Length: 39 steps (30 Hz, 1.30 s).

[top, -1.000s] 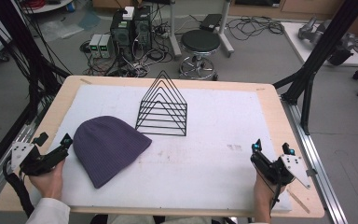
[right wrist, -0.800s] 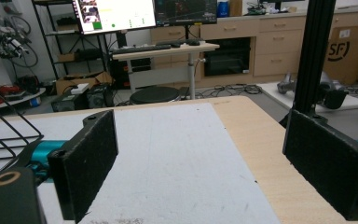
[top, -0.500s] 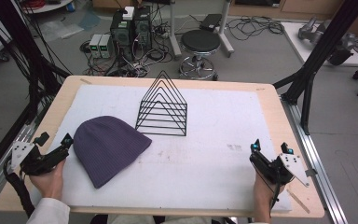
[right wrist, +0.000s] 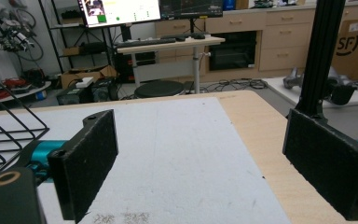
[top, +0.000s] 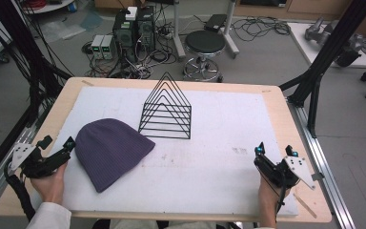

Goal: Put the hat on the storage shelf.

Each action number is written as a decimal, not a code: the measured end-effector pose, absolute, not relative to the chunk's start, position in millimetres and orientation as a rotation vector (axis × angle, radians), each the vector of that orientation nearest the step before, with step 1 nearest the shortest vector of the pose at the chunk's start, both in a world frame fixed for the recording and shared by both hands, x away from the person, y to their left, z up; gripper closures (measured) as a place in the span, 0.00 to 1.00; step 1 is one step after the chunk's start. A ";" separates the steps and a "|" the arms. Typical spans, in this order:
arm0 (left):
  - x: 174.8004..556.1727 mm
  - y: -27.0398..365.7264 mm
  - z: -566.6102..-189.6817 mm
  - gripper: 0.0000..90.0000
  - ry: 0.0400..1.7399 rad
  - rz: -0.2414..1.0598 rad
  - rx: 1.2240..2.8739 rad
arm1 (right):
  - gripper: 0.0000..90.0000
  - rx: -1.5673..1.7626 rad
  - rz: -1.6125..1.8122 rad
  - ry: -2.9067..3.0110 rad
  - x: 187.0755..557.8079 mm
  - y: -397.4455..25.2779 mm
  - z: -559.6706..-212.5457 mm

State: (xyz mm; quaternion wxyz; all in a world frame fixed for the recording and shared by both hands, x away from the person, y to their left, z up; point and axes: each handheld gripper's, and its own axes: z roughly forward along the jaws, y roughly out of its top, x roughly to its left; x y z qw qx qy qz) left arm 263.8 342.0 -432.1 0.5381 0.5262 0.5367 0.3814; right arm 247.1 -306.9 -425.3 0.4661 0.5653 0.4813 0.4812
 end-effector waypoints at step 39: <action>334.8 327.2 -405.7 0.17 1.581 0.702 1.591 | 0.11 1.359 1.160 1.260 252.8 -299.8 -427.2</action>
